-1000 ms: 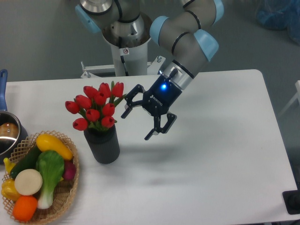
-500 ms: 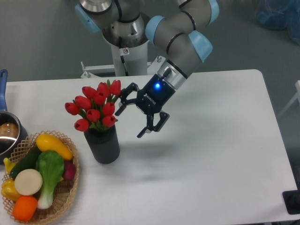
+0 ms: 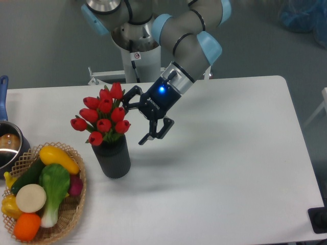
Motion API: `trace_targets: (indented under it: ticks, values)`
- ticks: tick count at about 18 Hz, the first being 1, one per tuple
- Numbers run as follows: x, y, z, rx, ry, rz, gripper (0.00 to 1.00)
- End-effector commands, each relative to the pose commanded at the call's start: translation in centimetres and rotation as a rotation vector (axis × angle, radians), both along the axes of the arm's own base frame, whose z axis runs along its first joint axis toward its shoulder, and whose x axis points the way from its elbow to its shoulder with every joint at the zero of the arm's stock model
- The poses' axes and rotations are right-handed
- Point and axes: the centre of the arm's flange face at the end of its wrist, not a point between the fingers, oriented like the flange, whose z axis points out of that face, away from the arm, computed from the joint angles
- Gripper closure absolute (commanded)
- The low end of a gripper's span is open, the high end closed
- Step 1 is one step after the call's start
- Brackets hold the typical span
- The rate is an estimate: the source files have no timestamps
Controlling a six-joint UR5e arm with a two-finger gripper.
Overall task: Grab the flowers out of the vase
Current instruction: 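Push the gripper into the tulip bunch and close around the stems, then lift the gripped tulips straight up out of the black vase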
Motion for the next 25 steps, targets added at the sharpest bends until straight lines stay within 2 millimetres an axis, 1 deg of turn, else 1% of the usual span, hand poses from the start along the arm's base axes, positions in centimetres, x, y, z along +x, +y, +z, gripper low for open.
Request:
trace_targets:
  ticks: [3, 4, 5, 7, 10, 11, 14, 15, 16, 18, 20, 21, 25]
  values:
    - [0.6, 0.7, 0.0, 0.009, -0.005, -0.019, 0.00]
    - [0.7, 0.8, 0.1, 0.017, -0.007, -0.023, 0.02]
    - [0.8, 0.8, 0.1, 0.027, -0.007, -0.027, 0.09]
    - [0.9, 0.8, 0.1, 0.042, -0.002, -0.036, 0.28]
    - [1.1, 0.6, -0.4, 0.049, 0.012, -0.048, 0.62]
    - [1.1, 0.6, -0.5, 0.053, 0.018, -0.051, 0.71]
    - [1.1, 0.5, -0.1, 0.057, 0.029, -0.050, 0.90]
    - [1.0, 0.5, 0.1, 0.059, 0.032, -0.051, 0.94]
    - [1.0, 0.5, 0.1, 0.059, 0.032, -0.051, 0.97]
    - [0.9, 0.4, 0.4, 0.061, 0.032, -0.044, 1.00]
    - [0.9, 0.1, 2.0, 0.085, 0.050, -0.036, 1.00]
    - [1.0, 0.1, 2.4, 0.100, 0.042, -0.036, 1.00]
    - [0.3, 0.2, 4.9, 0.114, -0.038, 0.013, 1.00]
